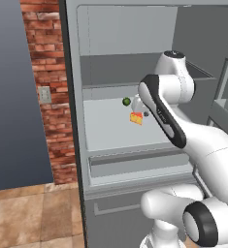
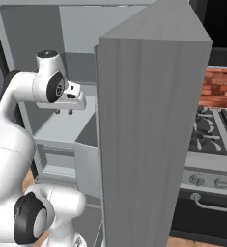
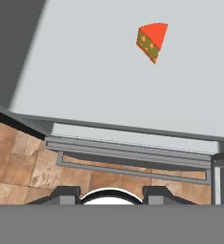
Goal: Pick the cheese from the fridge and the cheese grater from the cabinet and place them next to the salad bowl.
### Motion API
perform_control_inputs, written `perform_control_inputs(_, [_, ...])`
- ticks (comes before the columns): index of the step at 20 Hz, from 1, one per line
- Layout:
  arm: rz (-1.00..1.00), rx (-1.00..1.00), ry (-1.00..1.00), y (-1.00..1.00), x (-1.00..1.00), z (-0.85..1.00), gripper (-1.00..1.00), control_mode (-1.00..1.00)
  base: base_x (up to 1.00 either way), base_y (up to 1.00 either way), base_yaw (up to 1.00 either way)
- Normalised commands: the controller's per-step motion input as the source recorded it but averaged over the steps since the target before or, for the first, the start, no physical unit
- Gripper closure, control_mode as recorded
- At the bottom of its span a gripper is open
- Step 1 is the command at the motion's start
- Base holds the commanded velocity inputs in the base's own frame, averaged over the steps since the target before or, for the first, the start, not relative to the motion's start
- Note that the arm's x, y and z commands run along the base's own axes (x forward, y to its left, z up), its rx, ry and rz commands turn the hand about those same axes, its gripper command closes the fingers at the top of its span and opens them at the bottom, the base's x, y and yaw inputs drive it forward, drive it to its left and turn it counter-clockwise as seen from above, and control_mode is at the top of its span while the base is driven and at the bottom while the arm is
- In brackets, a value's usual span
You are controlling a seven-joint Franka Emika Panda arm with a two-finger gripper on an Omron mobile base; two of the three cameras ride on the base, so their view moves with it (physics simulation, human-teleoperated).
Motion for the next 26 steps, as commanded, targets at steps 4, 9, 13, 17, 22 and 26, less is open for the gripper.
perform_control_inputs(4, [0.00, 0.00, 0.00, 0.00, -0.12, 0.00, -1.00, -1.00, 0.00, 0.00, 0.00])
perform_control_inputs(9, [-0.05, 0.00, 0.00, -0.01, -0.17, -0.22, -1.00, -1.00, 0.00, 0.00, 0.00])
perform_control_inputs(13, [-0.06, 0.00, -0.01, -0.12, -0.13, -0.35, -1.00, -1.00, 0.00, 0.00, 0.00])
perform_control_inputs(17, [-0.03, 0.00, -0.06, -0.24, 0.00, -0.26, -1.00, -1.00, 0.00, 0.00, 0.00])
perform_control_inputs(22, [0.00, 0.00, -0.07, -0.08, 0.04, -0.22, -1.00, -1.00, 0.00, 0.00, 0.00])
perform_control_inputs(26, [0.00, 0.00, -0.04, 0.00, 0.18, -0.12, -1.00, -1.00, 0.00, 0.00, 0.00])
